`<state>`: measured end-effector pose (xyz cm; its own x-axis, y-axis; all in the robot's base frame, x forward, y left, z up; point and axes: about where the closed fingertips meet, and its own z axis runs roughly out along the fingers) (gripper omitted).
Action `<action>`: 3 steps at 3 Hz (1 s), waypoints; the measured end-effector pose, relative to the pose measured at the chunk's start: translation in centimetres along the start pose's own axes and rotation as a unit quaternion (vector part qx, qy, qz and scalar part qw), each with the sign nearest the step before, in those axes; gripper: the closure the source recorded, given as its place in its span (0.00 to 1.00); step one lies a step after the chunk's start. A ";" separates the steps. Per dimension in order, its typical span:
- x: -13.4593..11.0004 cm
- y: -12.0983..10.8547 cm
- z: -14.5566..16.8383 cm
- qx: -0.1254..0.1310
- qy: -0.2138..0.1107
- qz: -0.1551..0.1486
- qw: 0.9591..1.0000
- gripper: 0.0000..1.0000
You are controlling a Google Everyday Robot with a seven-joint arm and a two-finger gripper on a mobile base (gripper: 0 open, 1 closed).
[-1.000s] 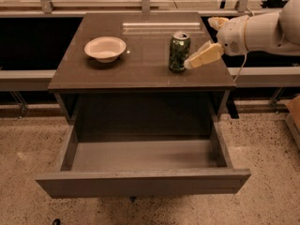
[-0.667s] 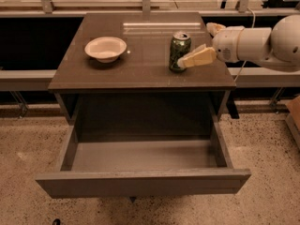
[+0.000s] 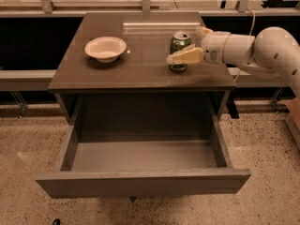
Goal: Place green can into top drawer
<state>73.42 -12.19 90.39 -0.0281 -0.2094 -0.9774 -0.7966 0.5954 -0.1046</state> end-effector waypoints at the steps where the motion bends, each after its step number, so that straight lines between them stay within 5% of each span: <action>1: 0.0 0.1 0.2 -0.002 0.000 0.000 1.000 0.15; 3: 0.0 0.5 0.8 -0.007 -0.001 0.001 1.000 0.61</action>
Offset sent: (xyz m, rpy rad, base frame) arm 0.0006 0.0022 -0.0008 0.0018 0.0011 0.0033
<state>73.51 -11.28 90.22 -0.0279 -0.2073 -0.9779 -0.8048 0.5849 -0.1010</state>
